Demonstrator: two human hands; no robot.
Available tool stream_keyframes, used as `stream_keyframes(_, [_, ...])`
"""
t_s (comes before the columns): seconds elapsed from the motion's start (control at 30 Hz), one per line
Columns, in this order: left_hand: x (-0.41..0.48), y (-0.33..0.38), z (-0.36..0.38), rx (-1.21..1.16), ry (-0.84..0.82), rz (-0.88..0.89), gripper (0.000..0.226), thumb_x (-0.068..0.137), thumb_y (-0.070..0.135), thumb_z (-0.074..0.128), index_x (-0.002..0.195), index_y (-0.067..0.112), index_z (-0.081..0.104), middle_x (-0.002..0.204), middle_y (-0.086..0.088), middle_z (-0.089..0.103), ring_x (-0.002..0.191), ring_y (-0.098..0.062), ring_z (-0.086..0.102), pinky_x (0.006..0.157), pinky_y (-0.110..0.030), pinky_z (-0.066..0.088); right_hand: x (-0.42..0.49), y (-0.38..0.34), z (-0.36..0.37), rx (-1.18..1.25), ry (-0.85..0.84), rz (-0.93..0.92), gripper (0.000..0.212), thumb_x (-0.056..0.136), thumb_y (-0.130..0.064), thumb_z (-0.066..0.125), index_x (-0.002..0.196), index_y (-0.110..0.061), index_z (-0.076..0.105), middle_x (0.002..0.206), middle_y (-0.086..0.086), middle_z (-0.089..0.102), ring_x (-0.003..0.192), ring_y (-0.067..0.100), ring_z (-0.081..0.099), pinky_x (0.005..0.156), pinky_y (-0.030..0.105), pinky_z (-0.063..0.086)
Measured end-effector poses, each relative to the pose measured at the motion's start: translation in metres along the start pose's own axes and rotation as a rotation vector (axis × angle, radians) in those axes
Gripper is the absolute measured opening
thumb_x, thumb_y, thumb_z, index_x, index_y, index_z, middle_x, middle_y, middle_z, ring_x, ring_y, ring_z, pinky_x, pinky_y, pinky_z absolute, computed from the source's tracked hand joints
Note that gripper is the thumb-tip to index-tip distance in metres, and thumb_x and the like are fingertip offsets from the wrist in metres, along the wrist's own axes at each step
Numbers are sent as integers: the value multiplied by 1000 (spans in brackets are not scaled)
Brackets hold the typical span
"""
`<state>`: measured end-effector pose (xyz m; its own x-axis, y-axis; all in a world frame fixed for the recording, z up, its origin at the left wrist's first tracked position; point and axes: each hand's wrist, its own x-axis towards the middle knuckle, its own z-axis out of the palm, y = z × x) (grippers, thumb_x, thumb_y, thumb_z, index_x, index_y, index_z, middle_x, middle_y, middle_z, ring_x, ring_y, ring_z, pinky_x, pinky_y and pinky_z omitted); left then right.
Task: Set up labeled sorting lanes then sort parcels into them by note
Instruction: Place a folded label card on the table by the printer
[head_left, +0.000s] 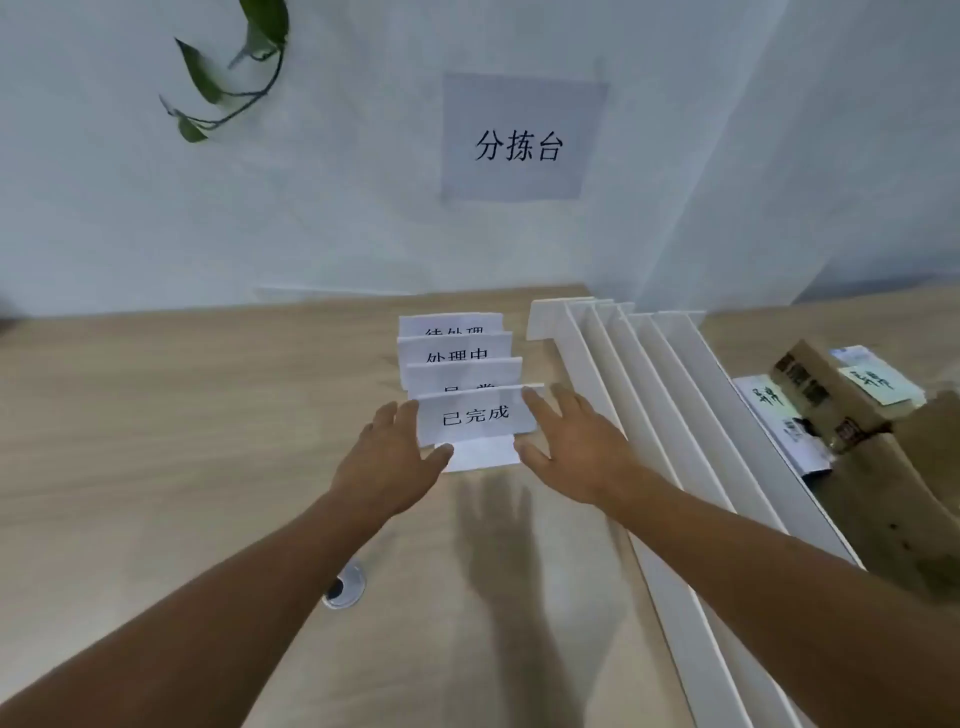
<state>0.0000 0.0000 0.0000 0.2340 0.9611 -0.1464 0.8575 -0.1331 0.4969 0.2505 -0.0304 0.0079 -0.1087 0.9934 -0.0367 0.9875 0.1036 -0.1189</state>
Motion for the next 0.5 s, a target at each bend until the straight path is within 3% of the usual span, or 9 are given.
stream_keyframes(0.17, [52, -24, 34, -80, -15, -94, 88, 95, 53, 59, 161, 21, 10, 166, -13, 15, 148, -33, 33, 113, -49, 37, 55, 28, 47, 11, -69, 73, 76, 100, -59, 39, 160, -40, -2, 165, 19, 11, 151, 33, 19, 109, 47, 40])
stream_keyframes(0.23, [65, -30, 47, -111, -14, -80, 91, 95, 49, 61, 161, 22, 5, 165, -13, 19, 144, -33, 39, 109, -46, 40, 70, 32, 67, 36, -86, 80, 75, 100, -60, 39, 158, -44, -5, 165, 21, 8, 152, 35, 18, 110, 49, 39])
stream_keyframes(0.37, [81, -30, 65, -180, -24, -32, 93, 94, 37, 65, 161, 20, 3, 157, -13, 39, 129, -33, 54, 99, -40, 45, 87, 32, 95, 84, -25, 148, 78, 96, -60, 46, 158, -45, 1, 163, 21, 5, 144, 39, 28, 106, 48, 40])
stream_keyframes(0.5, [87, -27, 73, -296, 17, -74, 90, 93, 31, 68, 159, 17, 9, 152, -12, 45, 131, -34, 52, 100, -42, 47, 86, 33, 105, 163, 93, 117, 75, 93, -54, 55, 156, -44, 16, 154, 12, 14, 124, 33, 47, 84, 32, 39])
